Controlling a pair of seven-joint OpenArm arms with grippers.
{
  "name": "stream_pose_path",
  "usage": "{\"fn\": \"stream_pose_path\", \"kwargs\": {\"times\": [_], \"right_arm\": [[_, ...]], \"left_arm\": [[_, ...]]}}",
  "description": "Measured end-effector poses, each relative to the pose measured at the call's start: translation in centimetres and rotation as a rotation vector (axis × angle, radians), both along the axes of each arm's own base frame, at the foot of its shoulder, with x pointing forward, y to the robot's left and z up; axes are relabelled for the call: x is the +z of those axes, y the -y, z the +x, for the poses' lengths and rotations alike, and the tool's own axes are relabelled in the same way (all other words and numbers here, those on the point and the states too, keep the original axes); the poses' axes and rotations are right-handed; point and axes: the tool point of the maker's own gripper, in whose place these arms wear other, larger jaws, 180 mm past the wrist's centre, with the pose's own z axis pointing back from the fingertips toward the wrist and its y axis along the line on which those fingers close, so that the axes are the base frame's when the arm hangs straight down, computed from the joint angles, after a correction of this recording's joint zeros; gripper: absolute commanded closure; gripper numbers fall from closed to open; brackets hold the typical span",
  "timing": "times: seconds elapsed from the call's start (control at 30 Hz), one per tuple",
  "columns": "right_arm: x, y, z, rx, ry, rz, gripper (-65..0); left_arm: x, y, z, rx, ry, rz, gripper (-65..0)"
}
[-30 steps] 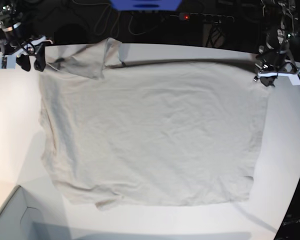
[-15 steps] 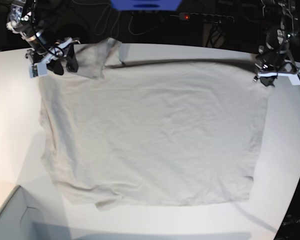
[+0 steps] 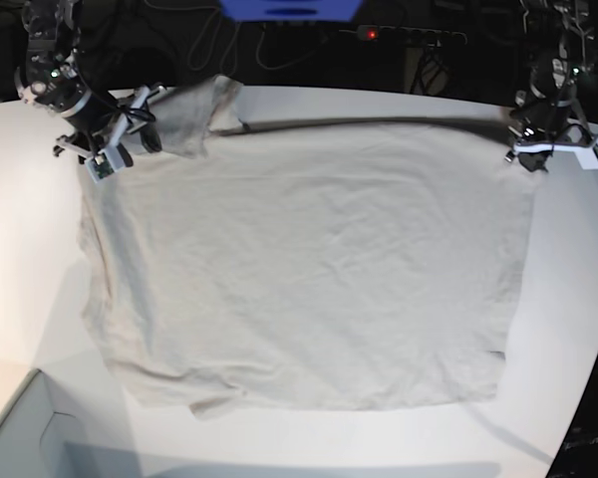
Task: Layout the t-shirt on the table in an organized manner, then fold the t-shirt properly
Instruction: 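Release the shirt with the right gripper and raise it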
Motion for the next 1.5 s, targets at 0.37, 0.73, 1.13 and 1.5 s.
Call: {"fn": "stream_pose_path", "kwargs": {"times": [0.37, 0.73, 1.13, 1.5], "right_arm": [[0.0, 0.5, 0.0, 0.083, -0.008, -0.126, -30.3], [-0.4, -0.7, -0.2, 0.130, -0.017, -0.136, -30.3], [-0.7, -0.6, -0.8, 0.132, -0.032, -0.138, -29.8], [-1.9, -1.4, -2.7, 0.190, -0.082, -0.182, -22.3]], "left_arm": [[0.1, 0.0, 0.1, 0.000, 0.003, 0.000, 0.0], [0.4, 0.0, 0.9, -0.001, 0.020, 0.002, 0.0], [0.4, 0.0, 0.9, 0.000, 0.021, 0.002, 0.0], [0.4, 0.0, 0.9, 0.000, 0.021, 0.002, 0.0]]}}
